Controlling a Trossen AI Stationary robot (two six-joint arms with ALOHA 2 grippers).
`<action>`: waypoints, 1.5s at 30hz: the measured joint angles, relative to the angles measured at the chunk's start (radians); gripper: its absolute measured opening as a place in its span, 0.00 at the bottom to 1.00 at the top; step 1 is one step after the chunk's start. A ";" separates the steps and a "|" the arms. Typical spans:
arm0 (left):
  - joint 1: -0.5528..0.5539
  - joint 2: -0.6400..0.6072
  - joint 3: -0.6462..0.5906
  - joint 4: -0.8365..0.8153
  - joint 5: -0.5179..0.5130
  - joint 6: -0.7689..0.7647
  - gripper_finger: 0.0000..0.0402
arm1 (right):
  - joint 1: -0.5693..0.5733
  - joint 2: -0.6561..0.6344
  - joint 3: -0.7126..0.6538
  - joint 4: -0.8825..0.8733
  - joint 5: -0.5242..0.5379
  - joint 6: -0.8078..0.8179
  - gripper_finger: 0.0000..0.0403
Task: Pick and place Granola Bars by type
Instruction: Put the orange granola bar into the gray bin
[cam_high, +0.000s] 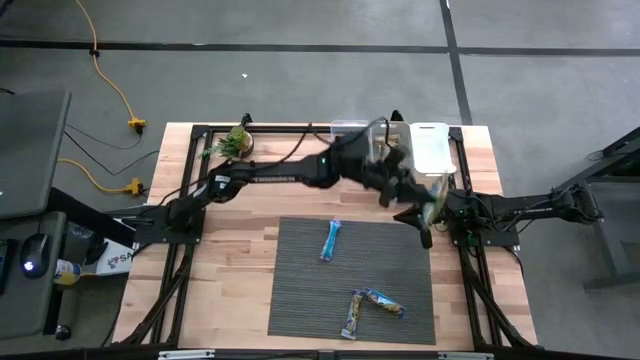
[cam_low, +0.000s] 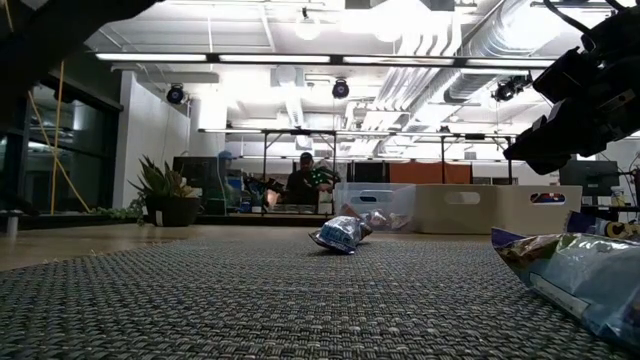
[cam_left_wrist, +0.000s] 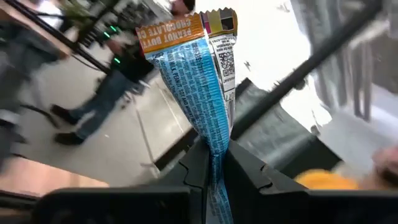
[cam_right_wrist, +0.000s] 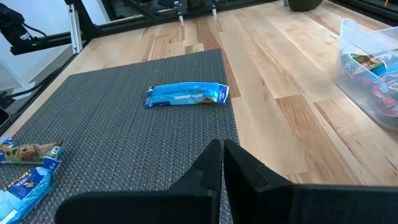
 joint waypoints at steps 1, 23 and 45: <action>0.017 0.000 0.000 0.001 -0.004 -0.012 0.08 | 0.000 0.000 0.000 0.000 0.000 0.000 0.00; 0.363 0.002 0.000 -0.222 -0.219 -0.127 0.08 | 0.000 0.000 0.000 -0.001 0.000 0.000 0.00; 0.407 0.276 -0.001 -0.301 -0.179 -0.260 0.08 | 0.000 0.000 0.000 0.000 0.000 0.000 0.00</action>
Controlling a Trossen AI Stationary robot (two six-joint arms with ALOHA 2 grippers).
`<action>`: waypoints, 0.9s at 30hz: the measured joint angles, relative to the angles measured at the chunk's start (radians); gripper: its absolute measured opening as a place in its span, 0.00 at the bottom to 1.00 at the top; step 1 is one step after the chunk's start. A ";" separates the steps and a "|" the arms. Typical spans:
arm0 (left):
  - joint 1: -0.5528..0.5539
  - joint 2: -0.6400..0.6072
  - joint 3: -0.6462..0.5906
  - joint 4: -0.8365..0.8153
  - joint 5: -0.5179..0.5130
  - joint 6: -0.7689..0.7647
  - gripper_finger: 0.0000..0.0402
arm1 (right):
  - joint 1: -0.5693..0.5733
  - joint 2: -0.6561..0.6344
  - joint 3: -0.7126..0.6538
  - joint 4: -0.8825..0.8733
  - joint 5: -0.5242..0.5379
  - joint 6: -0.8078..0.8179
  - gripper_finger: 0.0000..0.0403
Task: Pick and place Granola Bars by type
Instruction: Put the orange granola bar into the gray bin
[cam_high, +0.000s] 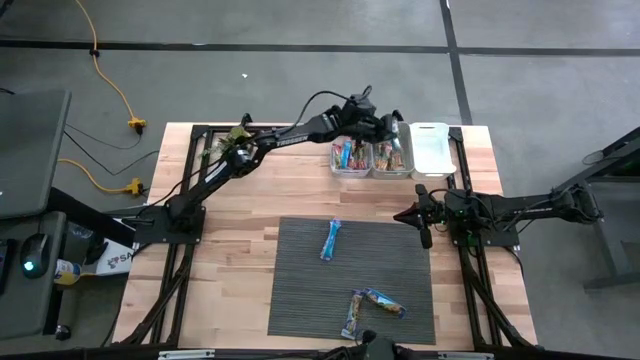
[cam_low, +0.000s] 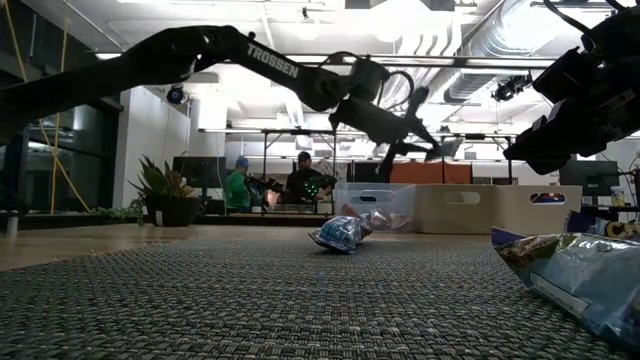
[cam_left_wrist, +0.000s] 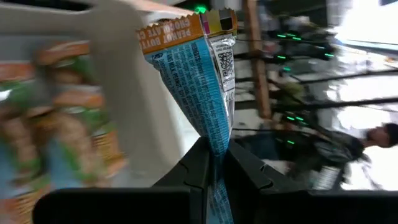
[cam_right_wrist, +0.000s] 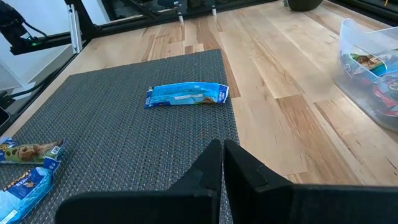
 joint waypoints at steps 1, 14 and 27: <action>-0.003 0.002 0.000 -0.025 -0.014 0.001 0.08 | 0.000 0.000 0.000 0.000 0.000 0.000 0.00; -0.004 0.003 0.001 -0.242 -0.090 0.091 0.08 | 0.000 0.000 0.000 0.000 0.000 0.000 0.00; -0.004 0.003 0.001 -0.234 -0.036 0.189 0.08 | 0.000 0.000 0.000 0.001 0.000 0.000 0.00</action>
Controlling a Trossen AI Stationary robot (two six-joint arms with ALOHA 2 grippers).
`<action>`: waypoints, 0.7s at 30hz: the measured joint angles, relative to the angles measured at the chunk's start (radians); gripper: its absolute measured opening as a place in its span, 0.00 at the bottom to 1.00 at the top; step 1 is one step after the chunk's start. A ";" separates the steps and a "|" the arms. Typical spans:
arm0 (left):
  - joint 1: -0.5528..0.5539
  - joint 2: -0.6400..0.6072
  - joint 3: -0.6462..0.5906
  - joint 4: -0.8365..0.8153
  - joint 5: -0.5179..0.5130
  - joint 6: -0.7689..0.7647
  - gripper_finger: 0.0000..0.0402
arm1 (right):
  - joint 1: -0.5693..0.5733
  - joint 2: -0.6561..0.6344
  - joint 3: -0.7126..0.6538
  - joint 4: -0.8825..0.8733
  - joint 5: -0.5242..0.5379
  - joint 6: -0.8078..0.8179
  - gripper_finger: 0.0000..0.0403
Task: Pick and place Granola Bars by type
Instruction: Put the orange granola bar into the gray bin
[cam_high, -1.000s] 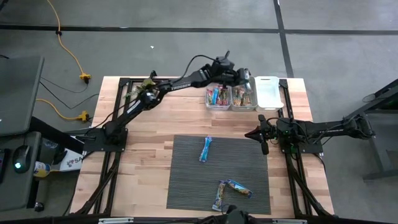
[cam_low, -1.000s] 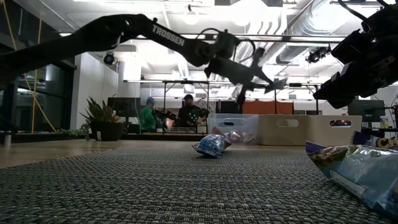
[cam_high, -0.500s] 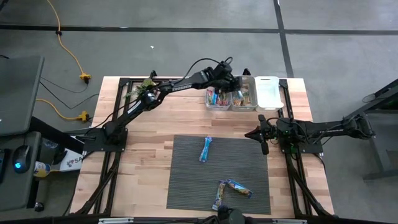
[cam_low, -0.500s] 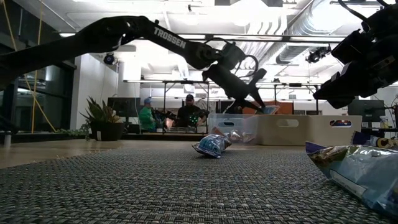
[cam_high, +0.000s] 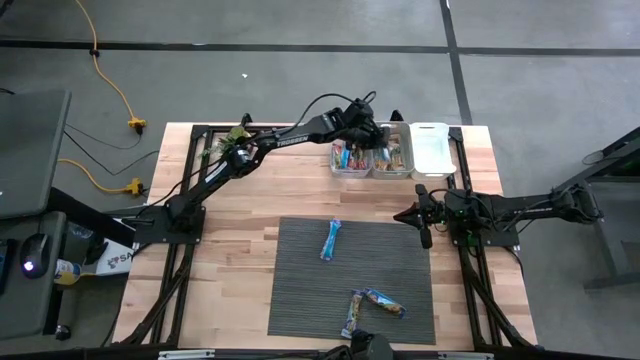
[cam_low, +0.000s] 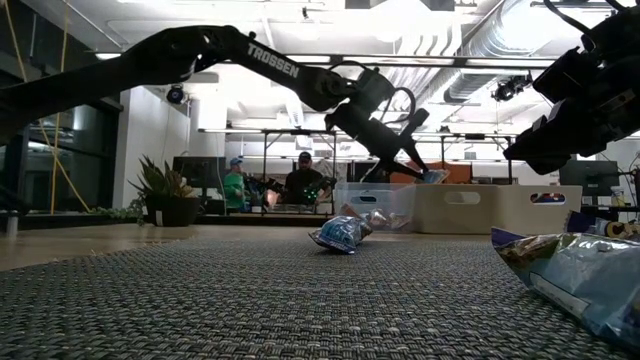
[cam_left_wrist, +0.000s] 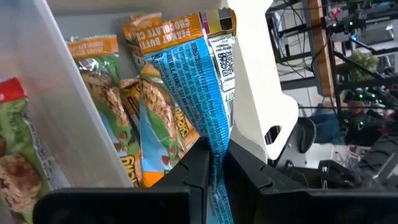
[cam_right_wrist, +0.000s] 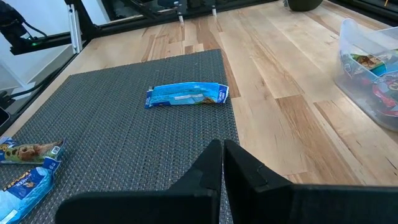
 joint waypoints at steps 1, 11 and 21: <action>0.000 0.000 0.000 -0.001 0.008 0.000 0.08 | 0.000 0.000 0.000 0.000 0.000 0.000 0.00; 0.000 0.000 0.000 0.000 0.062 0.000 0.08 | 0.000 0.000 0.000 0.000 0.000 0.000 0.00; 0.000 0.000 0.000 0.003 0.093 -0.001 0.09 | 0.000 0.000 0.000 0.000 0.000 0.000 0.00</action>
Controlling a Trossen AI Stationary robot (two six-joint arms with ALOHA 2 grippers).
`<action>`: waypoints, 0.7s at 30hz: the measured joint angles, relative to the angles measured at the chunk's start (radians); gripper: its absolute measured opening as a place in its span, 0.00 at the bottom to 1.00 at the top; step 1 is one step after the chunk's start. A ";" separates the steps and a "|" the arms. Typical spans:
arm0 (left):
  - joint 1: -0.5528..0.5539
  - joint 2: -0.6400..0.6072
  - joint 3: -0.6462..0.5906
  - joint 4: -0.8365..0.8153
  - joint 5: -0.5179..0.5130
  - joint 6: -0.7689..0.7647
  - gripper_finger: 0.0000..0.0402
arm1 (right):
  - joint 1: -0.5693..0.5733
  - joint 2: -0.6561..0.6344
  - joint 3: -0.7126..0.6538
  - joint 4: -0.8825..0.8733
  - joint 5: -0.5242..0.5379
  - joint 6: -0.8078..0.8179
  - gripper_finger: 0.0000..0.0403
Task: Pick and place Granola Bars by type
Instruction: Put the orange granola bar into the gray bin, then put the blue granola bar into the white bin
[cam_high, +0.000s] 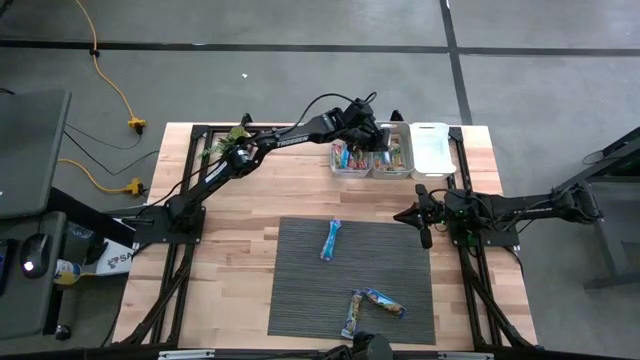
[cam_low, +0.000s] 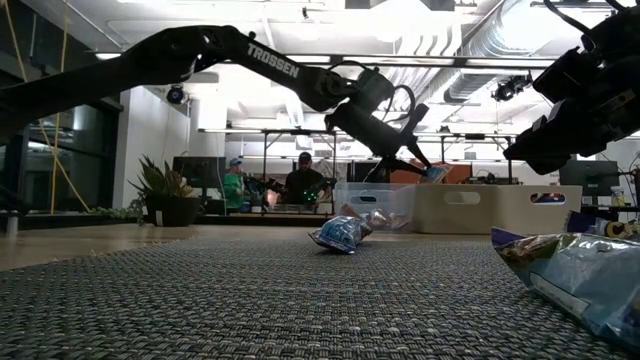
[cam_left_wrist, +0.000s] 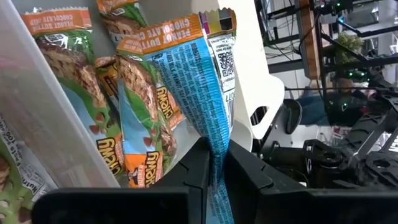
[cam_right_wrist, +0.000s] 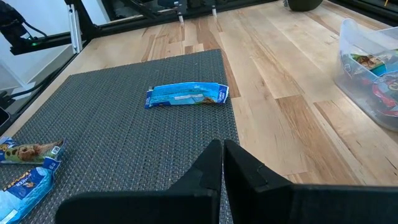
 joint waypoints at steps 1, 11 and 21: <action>0.000 0.000 0.000 0.000 0.002 0.000 0.10 | 0.000 0.000 0.000 0.000 0.000 0.000 0.00; 0.000 0.000 0.000 0.024 0.015 -0.024 0.41 | 0.000 0.000 0.000 0.000 0.000 0.000 0.00; 0.003 -0.001 0.000 0.204 0.056 -0.109 0.56 | 0.000 0.000 0.000 0.000 0.000 0.000 0.00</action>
